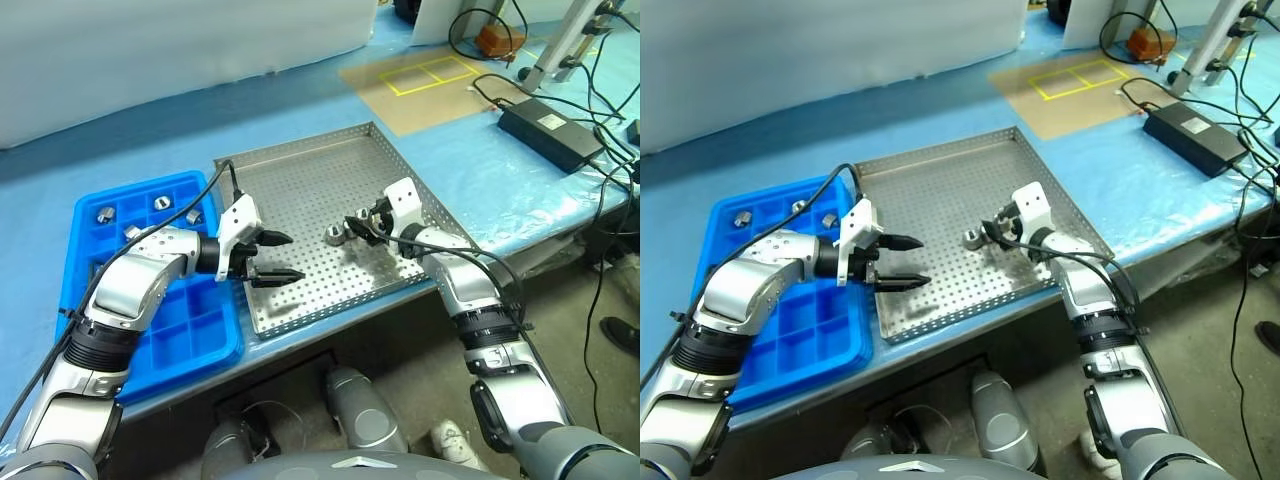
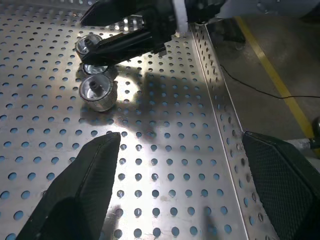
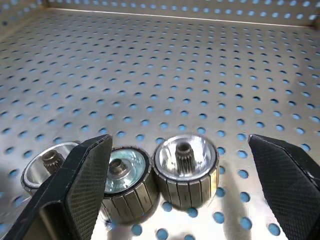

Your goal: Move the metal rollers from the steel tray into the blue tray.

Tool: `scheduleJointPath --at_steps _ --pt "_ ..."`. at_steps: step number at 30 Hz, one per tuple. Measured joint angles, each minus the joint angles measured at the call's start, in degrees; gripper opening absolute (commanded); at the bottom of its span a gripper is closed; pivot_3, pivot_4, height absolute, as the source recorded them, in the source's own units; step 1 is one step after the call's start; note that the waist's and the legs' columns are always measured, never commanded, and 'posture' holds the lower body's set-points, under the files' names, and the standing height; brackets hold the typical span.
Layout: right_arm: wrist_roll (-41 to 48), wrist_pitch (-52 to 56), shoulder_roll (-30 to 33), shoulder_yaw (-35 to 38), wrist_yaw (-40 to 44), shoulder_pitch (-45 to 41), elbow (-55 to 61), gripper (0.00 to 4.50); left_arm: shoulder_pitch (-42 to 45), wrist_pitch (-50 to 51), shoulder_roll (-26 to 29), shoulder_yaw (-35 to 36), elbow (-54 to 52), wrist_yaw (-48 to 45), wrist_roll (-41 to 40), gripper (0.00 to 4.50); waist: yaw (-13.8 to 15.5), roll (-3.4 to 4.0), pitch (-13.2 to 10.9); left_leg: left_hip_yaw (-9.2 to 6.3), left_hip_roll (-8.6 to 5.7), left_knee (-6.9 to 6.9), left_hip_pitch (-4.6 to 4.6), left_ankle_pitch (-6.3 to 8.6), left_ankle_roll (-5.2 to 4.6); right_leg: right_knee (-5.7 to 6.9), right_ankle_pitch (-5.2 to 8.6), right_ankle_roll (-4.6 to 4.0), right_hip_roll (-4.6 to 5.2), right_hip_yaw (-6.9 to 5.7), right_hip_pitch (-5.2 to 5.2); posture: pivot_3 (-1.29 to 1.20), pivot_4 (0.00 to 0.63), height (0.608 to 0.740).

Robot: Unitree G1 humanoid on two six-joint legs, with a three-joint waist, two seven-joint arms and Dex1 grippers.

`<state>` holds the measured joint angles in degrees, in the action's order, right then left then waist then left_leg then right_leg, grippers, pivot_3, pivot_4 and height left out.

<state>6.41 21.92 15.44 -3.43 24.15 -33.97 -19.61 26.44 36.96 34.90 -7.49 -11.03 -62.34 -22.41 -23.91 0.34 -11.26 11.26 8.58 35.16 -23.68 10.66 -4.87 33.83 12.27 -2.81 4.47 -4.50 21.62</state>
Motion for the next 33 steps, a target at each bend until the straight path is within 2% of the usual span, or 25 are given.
scheduleJointPath --at_steps 3,12,21,22,26,33 --pt "-0.6 -1.9 -0.4 -0.1 -1.0 -1.3 -2.7 4.5 0.0 0.3 -0.3 0.0 -0.6 1.4 -0.2 4.07 -0.2 0.01 0.0 0.0 -0.01 -0.01 0.2 0.01 0.01 0.0 0.17 0.28 0.02 0.0 -0.21 -0.71 0.15 0.74" --pt "-2.3 -3.9 -2.2 -2.0 -0.6 -1.4 -3.9 4.5 -0.8 -0.8 -0.8 -0.3 -0.3 4.2 0.2 4.07 -0.4 0.01 0.0 0.0 0.09 -0.12 0.22 -0.02 0.06 -0.02 0.02 0.04 -0.04 -0.02 -0.15 -0.71 0.15 0.74" --pt "-2.4 -3.7 -4.3 -1.9 0.9 -2.8 -6.1 4.5 -0.9 -2.2 -1.3 -0.8 1.0 5.2 1.3 4.07 -0.6 0.0 0.0 0.01 0.13 -0.13 0.29 -0.04 0.11 0.0 0.18 0.31 -0.07 -0.02 -0.17 -0.7 0.15 0.74" --pt "-2.4 -3.7 -4.2 -2.0 1.6 -2.8 -6.2 4.1 -1.0 -2.3 -1.3 -0.9 1.0 5.3 1.4 4.11 -0.5 0.0 0.0 0.01 0.13 -0.13 0.29 -0.04 0.11 -0.01 0.17 0.3 -0.07 -0.02 -0.18 -0.7 0.15 0.74" --pt "-1.8 -2.5 -3.3 -2.3 5.9 -1.7 -3.6 3.05 -1.5 -2.9 -1.3 -0.9 1.2 5.8 2.0 4.11 -0.4 0.0 0.0 0.01 0.13 -0.21 0.27 -0.04 0.11 -0.04 0.13 0.22 -0.07 -0.02 -0.14 -0.7 0.15 0.74" --pt "-1.0 2.2 -2.0 -3.4 10.7 -0.9 0.7 3.03 -1.7 -3.3 -1.6 -1.0 1.3 6.5 2.5 4.11 -0.3 0.01 0.0 0.02 0.11 -0.28 0.24 -0.05 0.12 -0.06 0.05 0.07 -0.07 -0.02 -0.09 -0.7 0.15 0.74"
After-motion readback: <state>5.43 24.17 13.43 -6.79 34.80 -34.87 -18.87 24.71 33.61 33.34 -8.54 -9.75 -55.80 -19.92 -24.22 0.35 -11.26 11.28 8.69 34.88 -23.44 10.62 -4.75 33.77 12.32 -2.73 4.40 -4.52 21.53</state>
